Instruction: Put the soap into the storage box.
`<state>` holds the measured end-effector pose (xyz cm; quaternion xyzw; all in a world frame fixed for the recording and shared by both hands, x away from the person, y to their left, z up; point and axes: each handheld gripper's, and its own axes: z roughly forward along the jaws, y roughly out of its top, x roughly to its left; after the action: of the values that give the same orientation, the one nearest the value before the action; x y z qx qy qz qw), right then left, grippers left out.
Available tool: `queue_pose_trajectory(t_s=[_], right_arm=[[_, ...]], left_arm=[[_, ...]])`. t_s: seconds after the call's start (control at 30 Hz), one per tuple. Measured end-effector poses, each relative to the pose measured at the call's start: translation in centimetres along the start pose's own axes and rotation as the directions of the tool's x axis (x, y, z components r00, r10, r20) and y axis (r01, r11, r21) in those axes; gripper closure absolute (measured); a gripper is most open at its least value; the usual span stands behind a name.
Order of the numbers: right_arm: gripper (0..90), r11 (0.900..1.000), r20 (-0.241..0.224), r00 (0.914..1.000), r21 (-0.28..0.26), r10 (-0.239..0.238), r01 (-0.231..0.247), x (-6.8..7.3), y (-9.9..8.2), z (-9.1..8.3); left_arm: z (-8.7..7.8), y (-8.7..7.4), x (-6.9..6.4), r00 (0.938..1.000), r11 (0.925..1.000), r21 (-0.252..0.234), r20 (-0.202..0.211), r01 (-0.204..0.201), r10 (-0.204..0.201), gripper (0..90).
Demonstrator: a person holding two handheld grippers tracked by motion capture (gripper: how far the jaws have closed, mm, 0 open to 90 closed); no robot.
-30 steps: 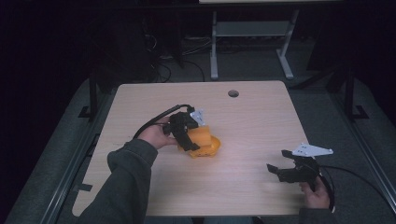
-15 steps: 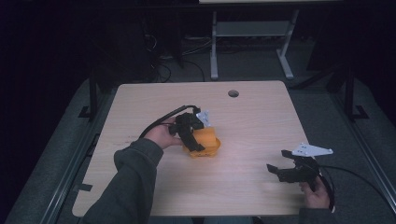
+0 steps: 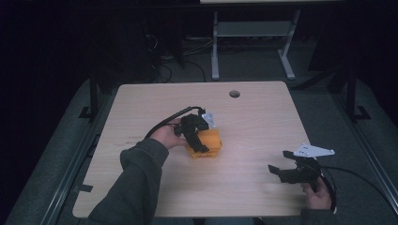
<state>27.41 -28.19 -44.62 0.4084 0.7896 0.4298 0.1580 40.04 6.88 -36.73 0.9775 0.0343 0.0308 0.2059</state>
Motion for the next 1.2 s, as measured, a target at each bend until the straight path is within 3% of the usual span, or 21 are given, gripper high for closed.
queue_pose_trajectory(t_s=[1.2], right_arm=[[13.9, 1.0000, -0.003, 1.0000, 0.004, -0.004, 0.004, 0.0, 0.0, 0.0]], left_arm=[[1.8, -0.4, 0.5, 0.9997, 0.9989, 0.046, 0.023, 0.005, -0.006, 20.7]])
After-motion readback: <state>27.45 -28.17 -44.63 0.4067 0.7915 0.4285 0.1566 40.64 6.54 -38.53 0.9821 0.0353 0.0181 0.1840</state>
